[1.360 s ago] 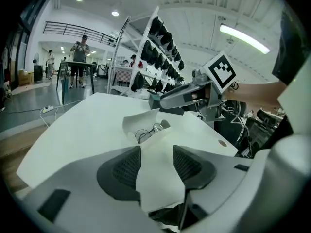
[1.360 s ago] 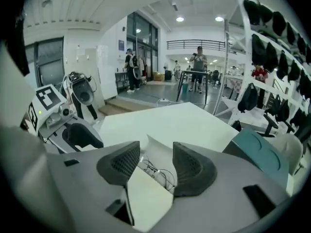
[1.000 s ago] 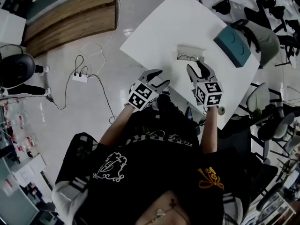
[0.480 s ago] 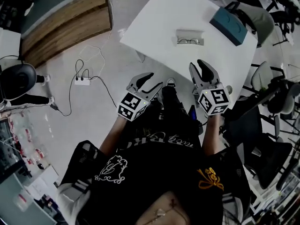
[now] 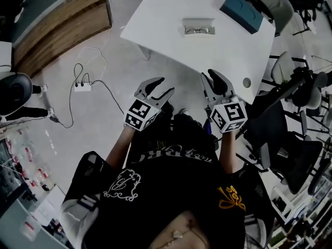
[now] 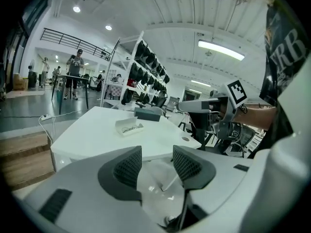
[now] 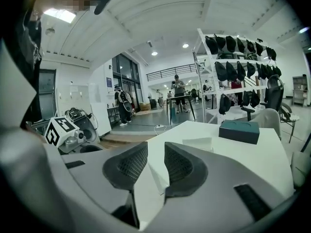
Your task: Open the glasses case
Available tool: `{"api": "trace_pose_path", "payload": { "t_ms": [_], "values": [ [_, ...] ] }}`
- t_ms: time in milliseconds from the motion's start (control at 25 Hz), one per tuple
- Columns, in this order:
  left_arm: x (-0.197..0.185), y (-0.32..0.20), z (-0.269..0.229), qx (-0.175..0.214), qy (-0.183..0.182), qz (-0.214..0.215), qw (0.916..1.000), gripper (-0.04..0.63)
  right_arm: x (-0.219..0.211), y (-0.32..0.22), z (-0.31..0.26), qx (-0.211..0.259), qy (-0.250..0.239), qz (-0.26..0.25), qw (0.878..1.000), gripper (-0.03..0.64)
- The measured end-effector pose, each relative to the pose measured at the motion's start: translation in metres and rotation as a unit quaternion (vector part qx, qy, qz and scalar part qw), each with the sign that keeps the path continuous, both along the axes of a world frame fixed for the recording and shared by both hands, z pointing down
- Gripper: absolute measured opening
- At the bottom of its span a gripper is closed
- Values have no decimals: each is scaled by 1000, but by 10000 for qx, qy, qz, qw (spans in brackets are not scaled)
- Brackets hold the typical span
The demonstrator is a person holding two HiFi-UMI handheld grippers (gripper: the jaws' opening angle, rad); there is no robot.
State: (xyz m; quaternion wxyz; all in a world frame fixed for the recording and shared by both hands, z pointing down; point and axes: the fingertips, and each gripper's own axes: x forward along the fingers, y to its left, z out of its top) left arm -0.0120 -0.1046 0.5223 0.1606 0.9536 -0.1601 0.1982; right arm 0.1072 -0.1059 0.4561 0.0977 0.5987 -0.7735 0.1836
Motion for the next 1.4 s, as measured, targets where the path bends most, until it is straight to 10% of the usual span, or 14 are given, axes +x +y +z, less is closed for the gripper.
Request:
{"api": "trace_pose_path", "payload": {
  "t_ms": [680, 1400],
  "values": [
    [42, 84, -63, 322, 561, -491, 9967, 142, 2, 116, -14, 237, -376, -241, 9987, 25],
    [6, 220, -86, 465, 583, -927, 9929, 40, -28, 248, -25, 561, -740, -654, 9935, 15]
  ]
}}
